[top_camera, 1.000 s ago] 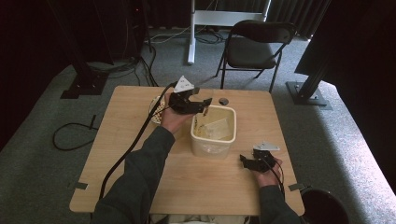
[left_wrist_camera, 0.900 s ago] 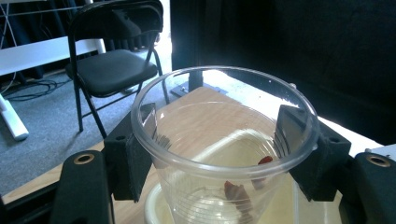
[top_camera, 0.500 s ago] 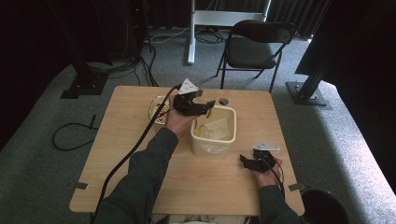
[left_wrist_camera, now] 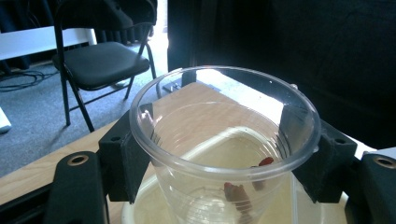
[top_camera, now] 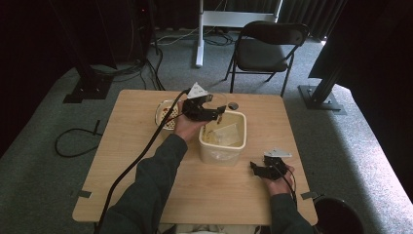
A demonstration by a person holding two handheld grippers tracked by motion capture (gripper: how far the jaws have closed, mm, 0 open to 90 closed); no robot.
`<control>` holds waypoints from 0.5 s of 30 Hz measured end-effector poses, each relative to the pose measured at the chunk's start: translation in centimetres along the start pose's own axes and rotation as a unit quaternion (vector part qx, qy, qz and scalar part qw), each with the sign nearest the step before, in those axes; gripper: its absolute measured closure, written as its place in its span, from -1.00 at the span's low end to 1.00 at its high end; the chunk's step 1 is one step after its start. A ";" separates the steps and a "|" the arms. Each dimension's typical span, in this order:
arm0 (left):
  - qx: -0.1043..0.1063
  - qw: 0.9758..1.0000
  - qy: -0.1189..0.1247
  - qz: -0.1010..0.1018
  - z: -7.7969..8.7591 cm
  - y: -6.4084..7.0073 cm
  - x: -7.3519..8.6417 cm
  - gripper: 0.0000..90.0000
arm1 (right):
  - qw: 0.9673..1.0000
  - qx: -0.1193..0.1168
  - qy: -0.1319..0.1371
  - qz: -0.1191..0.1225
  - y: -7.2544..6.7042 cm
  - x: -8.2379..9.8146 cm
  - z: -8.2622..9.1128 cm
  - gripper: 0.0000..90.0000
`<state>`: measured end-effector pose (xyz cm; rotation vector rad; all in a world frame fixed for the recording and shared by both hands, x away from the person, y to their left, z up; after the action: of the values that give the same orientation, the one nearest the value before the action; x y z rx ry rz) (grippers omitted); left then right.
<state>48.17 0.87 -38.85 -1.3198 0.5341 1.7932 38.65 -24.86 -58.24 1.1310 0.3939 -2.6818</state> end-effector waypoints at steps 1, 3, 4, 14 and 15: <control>0.000 1.000 0.000 0.001 0.0 0.0 0.0 -0.37 | 1.000 0.000 0.000 0.000 0.0 0.0 0.0 -0.37; 0.004 1.000 0.003 0.004 0.0 0.1 0.0 -0.38 | 1.000 0.000 0.000 0.000 0.0 0.0 0.0 -0.37; 0.003 1.000 0.002 0.004 0.0 0.1 0.0 -0.39 | 1.000 0.000 0.000 0.000 0.0 0.0 0.0 -0.37; 0.007 1.000 0.008 0.015 -0.1 0.0 -0.1 -0.52 | 1.000 0.000 0.000 0.000 0.0 0.0 0.0 -0.37; 0.004 1.000 0.007 0.015 -0.1 0.0 -0.1 -0.54 | 1.000 0.000 0.000 0.000 0.0 0.0 0.0 -0.37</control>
<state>48.28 0.77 -38.81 -1.3255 0.5704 1.8053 38.66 -24.86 -58.24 1.1316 0.3940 -2.6816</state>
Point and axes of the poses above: each handheld gripper's, and its own axes: z roughly backward along the jaws, x roughly out of its underside, y roughly to its right, the point moved 5 cm from there along -z, roughly forward along the jaws, and after that the axes turned 12 degrees about -z, right-handed, at the moved point
